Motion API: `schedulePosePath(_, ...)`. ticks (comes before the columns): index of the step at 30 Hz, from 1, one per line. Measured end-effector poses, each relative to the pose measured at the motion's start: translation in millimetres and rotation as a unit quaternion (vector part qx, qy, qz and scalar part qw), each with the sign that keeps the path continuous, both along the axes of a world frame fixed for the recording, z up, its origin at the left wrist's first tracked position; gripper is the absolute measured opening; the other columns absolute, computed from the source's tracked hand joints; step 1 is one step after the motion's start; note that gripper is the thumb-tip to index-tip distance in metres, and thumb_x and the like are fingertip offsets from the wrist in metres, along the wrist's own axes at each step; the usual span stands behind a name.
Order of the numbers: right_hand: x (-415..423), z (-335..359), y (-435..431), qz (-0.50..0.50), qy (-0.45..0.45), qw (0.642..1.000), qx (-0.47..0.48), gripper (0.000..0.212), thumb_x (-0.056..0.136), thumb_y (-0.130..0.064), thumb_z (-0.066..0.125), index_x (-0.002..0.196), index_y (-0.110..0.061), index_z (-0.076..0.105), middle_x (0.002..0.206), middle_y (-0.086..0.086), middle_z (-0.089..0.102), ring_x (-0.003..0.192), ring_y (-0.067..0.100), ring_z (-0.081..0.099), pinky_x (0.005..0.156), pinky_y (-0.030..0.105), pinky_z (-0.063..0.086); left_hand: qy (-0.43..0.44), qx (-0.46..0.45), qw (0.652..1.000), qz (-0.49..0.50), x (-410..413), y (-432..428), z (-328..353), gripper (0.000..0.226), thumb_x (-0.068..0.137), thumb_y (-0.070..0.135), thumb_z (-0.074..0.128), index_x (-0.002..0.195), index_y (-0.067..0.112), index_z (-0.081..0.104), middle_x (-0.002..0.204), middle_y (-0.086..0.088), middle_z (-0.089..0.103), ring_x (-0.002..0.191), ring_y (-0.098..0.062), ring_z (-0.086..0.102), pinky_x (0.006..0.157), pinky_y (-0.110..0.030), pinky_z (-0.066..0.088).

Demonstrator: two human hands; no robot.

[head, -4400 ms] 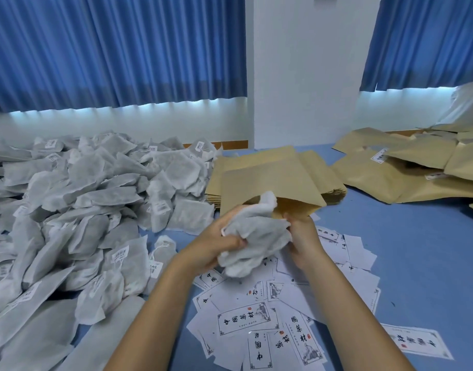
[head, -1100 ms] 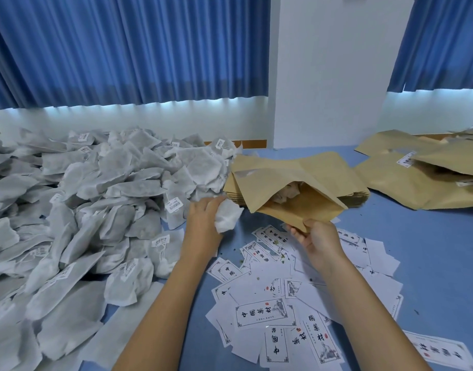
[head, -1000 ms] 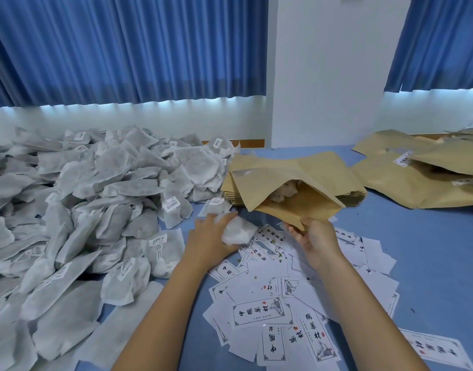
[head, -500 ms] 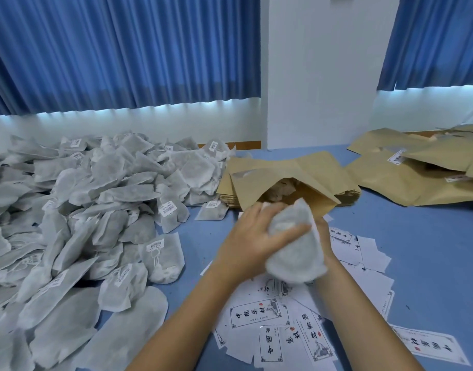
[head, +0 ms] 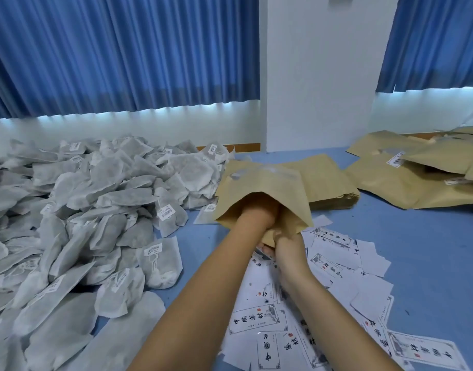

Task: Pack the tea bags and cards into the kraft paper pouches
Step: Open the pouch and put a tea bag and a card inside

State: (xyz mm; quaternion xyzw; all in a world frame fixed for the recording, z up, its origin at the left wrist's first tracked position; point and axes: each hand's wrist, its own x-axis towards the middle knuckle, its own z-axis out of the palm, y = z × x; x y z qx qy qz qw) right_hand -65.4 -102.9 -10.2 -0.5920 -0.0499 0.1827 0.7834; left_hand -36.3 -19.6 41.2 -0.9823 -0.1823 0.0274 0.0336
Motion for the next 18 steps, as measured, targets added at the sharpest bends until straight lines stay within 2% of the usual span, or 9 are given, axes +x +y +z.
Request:
schedulePosePath(2,14,4,-8,-0.011,0.009,1.000,0.009,0.024,0.093,0.002,0.034,0.078,-0.009,0.049,0.065,0.007,0.054,0.061,0.023,0.048,0.053,0.024,0.042,-0.104,-0.020,0.994,-0.034,-13,-18,2,0.041,0.097,0.017,0.041,0.137,0.010,0.042,0.138,-0.015,0.042,0.123,-0.033,0.042,0.101,-0.038,0.036)
schedulePosePath(4,27,5,-17,-0.021,0.012,1.000,-0.015,0.025,0.090,0.001,0.036,0.071,-0.011,0.047,0.058,0.003,0.051,0.063,0.020,0.045,0.051,0.020,0.039,-0.211,-0.033,0.969,-0.124,-39,-32,-5,0.031,0.093,0.017,0.045,0.121,0.009,0.055,0.116,-0.014,0.054,0.105,-0.031,0.051,0.084,-0.036,0.040)
schedulePosePath(5,32,5,-20,-0.019,0.016,0.999,-0.025,0.028,0.088,0.004,0.035,0.072,-0.012,0.049,0.056,0.001,0.053,0.061,0.019,0.048,0.049,0.017,0.040,-0.222,-0.053,0.961,-0.159,-56,-35,-10,0.028,0.092,0.017,0.045,0.115,0.009,0.059,0.104,-0.013,0.058,0.097,-0.030,0.054,0.075,-0.036,0.041)
schedulePosePath(7,37,4,-22,-0.001,0.021,1.000,-0.006,0.033,0.086,0.012,0.031,0.084,-0.010,0.055,0.070,0.008,0.058,0.068,0.020,0.054,0.057,0.022,0.047,-0.190,-0.108,0.963,-0.157,-82,-30,-21,0.028,0.092,0.020,0.047,0.118,0.014,0.056,0.094,-0.011,0.061,0.087,-0.030,0.058,0.063,-0.032,0.039)
schedulePosePath(9,36,5,-21,0.012,0.017,1.000,0.021,0.035,0.089,0.014,0.028,0.096,-0.005,0.057,0.081,0.014,0.061,0.070,0.024,0.061,0.064,0.031,0.054,-0.123,-0.046,0.983,-0.128,-89,-19,-37,0.045,0.091,0.028,0.053,0.134,0.020,0.042,0.110,-0.009,0.059,0.098,-0.027,0.056,0.068,-0.031,0.040)
schedulePosePath(10,35,5,-20,0.016,0.013,0.999,0.033,0.035,0.091,0.013,0.027,0.096,-0.003,0.058,0.080,0.013,0.063,0.065,0.022,0.063,0.061,0.029,0.056,-0.076,0.002,0.991,-0.113,-90,-17,-42,0.055,0.091,0.034,0.055,0.140,0.021,0.034,0.118,-0.009,0.055,0.105,-0.028,0.053,0.075,-0.033,0.041)
schedulePosePath(12,33,6,-20,0.015,0.016,0.999,0.043,0.032,0.095,0.011,0.028,0.093,-0.002,0.058,0.077,0.012,0.064,0.057,0.018,0.063,0.054,0.023,0.056,-0.016,0.027,0.997,-0.072,-90,-18,-51,0.064,0.090,0.041,0.058,0.143,0.018,0.031,0.126,-0.011,0.051,0.115,-0.030,0.047,0.088,-0.037,0.041)
schedulePosePath(14,34,6,-21,0.008,0.029,0.999,0.038,0.029,0.097,0.008,0.031,0.089,-0.002,0.058,0.075,0.012,0.064,0.057,0.017,0.061,0.052,0.020,0.055,-0.018,-0.017,0.999,-0.047,-86,-18,-58,0.057,0.088,0.038,0.063,0.134,0.013,0.042,0.122,-0.012,0.054,0.114,-0.030,0.049,0.087,-0.037,0.042)
schedulePosePath(18,36,5,-23,0.007,0.039,0.999,0.009,0.029,0.098,0.005,0.032,0.088,-0.006,0.056,0.073,0.010,0.062,0.052,0.012,0.057,0.045,0.018,0.043,-0.046,-0.187,0.981,-0.006,-80,-16,-59,0.038,0.083,0.020,0.072,0.117,0.010,0.058,0.113,-0.011,0.062,0.105,-0.025,0.057,0.081,-0.028,0.042)
